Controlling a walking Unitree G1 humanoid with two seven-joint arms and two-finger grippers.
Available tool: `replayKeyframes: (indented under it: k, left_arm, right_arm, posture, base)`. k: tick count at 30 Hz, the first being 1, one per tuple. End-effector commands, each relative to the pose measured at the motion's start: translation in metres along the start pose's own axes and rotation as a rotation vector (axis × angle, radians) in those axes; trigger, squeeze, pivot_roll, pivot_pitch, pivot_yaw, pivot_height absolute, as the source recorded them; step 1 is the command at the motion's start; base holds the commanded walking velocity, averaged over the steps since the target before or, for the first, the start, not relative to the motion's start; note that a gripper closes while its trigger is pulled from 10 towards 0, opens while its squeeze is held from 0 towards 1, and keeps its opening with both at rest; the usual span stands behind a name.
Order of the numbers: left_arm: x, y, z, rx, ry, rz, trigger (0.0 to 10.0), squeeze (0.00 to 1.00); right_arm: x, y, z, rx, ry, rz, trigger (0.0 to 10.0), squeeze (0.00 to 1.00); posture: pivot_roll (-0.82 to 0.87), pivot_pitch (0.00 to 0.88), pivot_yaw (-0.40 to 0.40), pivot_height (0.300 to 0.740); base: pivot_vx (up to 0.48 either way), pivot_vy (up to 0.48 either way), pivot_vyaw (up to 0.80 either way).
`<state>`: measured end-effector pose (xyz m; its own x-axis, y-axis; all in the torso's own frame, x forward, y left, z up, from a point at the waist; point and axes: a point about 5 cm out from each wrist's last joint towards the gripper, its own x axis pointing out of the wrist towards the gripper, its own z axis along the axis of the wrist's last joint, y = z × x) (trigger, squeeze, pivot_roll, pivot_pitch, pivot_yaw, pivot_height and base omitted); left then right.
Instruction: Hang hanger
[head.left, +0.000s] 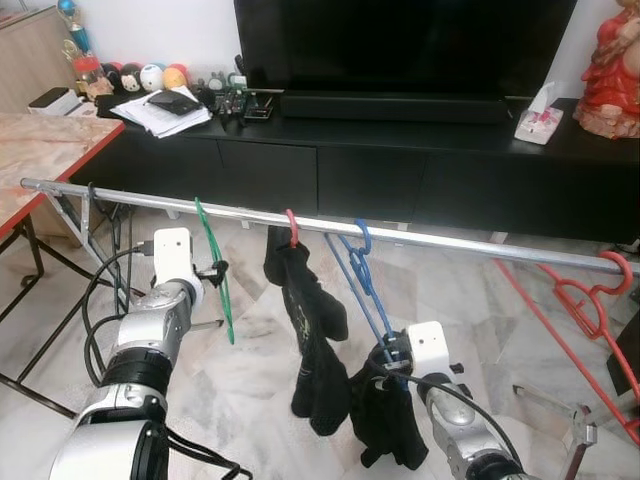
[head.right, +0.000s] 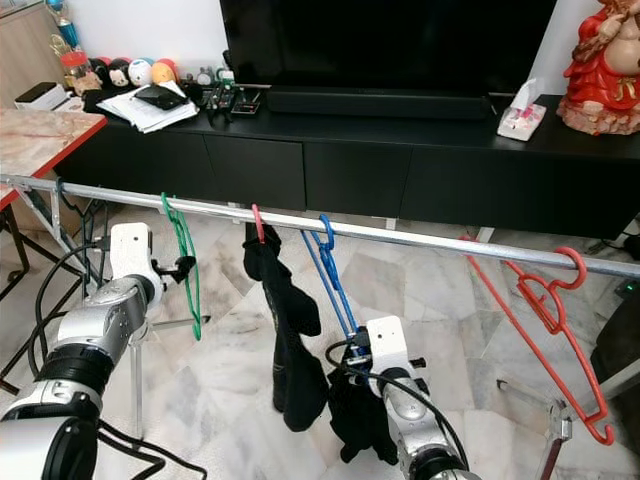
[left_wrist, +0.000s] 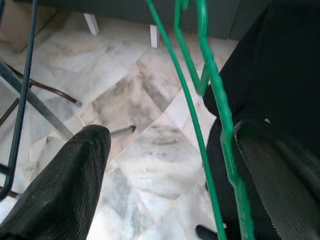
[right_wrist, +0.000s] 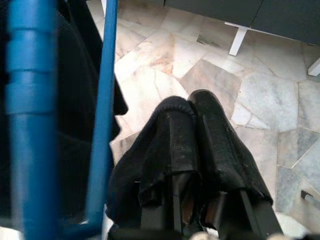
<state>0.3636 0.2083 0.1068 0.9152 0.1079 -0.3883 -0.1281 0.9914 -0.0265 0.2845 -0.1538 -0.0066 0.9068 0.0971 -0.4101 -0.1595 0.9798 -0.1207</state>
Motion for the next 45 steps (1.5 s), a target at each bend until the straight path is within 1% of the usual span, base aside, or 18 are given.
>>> replayKeyframes:
  k: [1,3,7,9,11,20,21,26,31,45]
  left_arm:
    - [0.001,0.005,0.006,-0.001,-0.018,0.016,10.0,0.00]
    - [0.002,0.006,0.004,0.014,-0.014,0.031,10.0,0.00]
    - [0.004,0.004,0.006,0.005,-0.029,0.024,10.0,0.00]
    - [0.005,-0.002,0.011,-0.032,-0.077,-0.001,10.0,0.00]
    - [0.006,-0.006,0.014,-0.044,-0.107,-0.026,10.0,0.00]
    - [0.008,-0.009,0.013,-0.055,-0.107,-0.048,10.0,0.00]
    - [0.008,-0.004,0.007,-0.056,-0.076,-0.038,0.0,0.00]
    - [0.008,0.002,-0.001,-0.052,-0.048,-0.030,0.0,0.00]
    - [0.008,0.006,-0.008,-0.077,-0.038,-0.027,0.0,0.00]
    - [0.008,0.011,-0.007,-0.092,-0.056,-0.017,0.0,0.00]
  right_arm:
    - [0.003,0.002,0.006,-0.003,-0.013,0.012,10.0,0.00]
    - [0.003,0.002,0.006,-0.004,-0.010,0.013,10.0,0.00]
    - [0.003,0.002,0.005,-0.002,-0.009,0.013,10.0,0.00]
    - [0.003,0.004,0.005,-0.002,-0.006,0.018,10.0,0.00]
    - [0.003,0.006,0.005,0.001,-0.007,0.021,10.0,0.00]
    - [0.003,0.008,0.005,0.003,-0.011,0.026,10.0,0.00]
    - [0.002,0.007,0.005,0.005,-0.010,0.022,10.0,0.00]
    - [0.002,0.007,0.004,0.003,-0.007,0.021,10.0,0.00]
    - [0.002,0.007,0.004,0.005,-0.007,0.024,10.0,0.00]
    - [0.002,0.011,0.002,0.002,-0.003,0.033,10.0,0.00]
  posture:
    - [-0.10,0.019,0.053,0.740]
    - [-0.10,0.019,0.053,0.740]
    - [-0.10,0.016,0.053,0.740]
    - [-0.10,0.012,0.055,0.740]
    - [-0.11,0.011,0.057,0.740]
    - [-0.11,0.009,0.060,0.740]
    - [-0.12,0.006,0.065,0.740]
    - [-0.11,0.005,0.063,0.740]
    - [-0.12,0.006,0.063,0.740]
    - [-0.11,0.009,0.058,0.740]
  base:
    - [0.000,0.000,0.00]
    - [0.000,0.000,0.00]
    - [0.000,0.000,0.00]
    - [0.000,0.000,0.00]
    - [0.000,0.000,0.00]
    - [0.000,0.000,0.00]
    - [0.000,0.000,0.00]
    - [0.000,0.000,0.00]
    - [0.000,0.000,0.00]
    - [0.000,0.000,0.00]
